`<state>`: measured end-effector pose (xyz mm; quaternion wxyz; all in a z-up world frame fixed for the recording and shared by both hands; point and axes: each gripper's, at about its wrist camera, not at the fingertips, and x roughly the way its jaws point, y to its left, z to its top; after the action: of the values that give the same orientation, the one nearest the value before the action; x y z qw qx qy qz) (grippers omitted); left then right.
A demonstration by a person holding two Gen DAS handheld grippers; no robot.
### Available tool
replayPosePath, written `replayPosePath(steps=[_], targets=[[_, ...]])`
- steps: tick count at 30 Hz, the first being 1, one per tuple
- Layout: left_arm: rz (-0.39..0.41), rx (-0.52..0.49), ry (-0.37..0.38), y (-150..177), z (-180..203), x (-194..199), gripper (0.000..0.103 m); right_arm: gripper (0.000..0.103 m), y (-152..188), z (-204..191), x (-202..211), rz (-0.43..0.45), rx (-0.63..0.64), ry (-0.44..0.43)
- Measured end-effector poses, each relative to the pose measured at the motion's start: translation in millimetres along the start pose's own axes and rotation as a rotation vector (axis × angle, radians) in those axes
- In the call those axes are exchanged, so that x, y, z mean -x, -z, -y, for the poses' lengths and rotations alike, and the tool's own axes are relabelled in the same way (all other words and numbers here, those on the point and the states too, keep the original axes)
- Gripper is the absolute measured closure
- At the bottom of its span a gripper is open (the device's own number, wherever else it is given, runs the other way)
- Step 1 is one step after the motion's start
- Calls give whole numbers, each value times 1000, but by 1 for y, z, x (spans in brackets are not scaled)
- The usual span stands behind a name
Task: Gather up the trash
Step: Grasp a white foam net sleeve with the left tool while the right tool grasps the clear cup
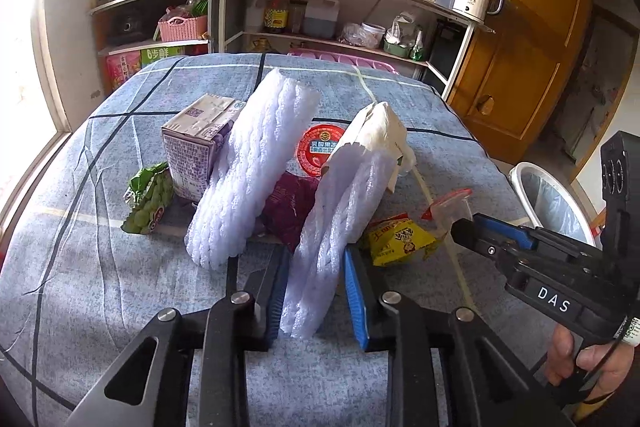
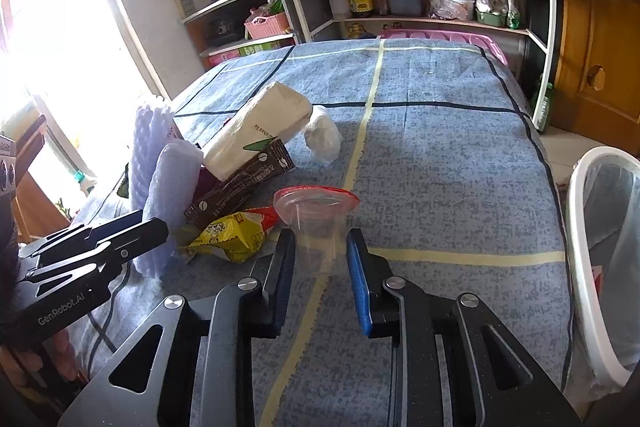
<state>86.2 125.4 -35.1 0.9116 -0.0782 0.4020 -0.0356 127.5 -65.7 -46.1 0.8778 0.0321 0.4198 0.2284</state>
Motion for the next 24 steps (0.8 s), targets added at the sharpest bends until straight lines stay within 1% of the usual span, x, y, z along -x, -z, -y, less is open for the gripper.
replayPosePath(steps=[2,6,9,11,13,20,24], targets=[[-2,10,11,0,1,1,77,76,1,2,2,5,-6,0],[2,22,28,1,3,4,81,76,2,5,8,15,-13,-5],[0,17,42,2,6,7,81,76,2,7,13,24,-20,-13],[-14,30,66,4,7,6,81,76,2,8,15,28,-25,-11],[-13,22,47,6,9,7,82,76,3,9,17,34,-28,-14],[-2,24,76,4,16,16,83,76,6,14,28,50,-42,-21],[24,-5,83,2,29,25,83,76,4,18,38,76,-49,-21]])
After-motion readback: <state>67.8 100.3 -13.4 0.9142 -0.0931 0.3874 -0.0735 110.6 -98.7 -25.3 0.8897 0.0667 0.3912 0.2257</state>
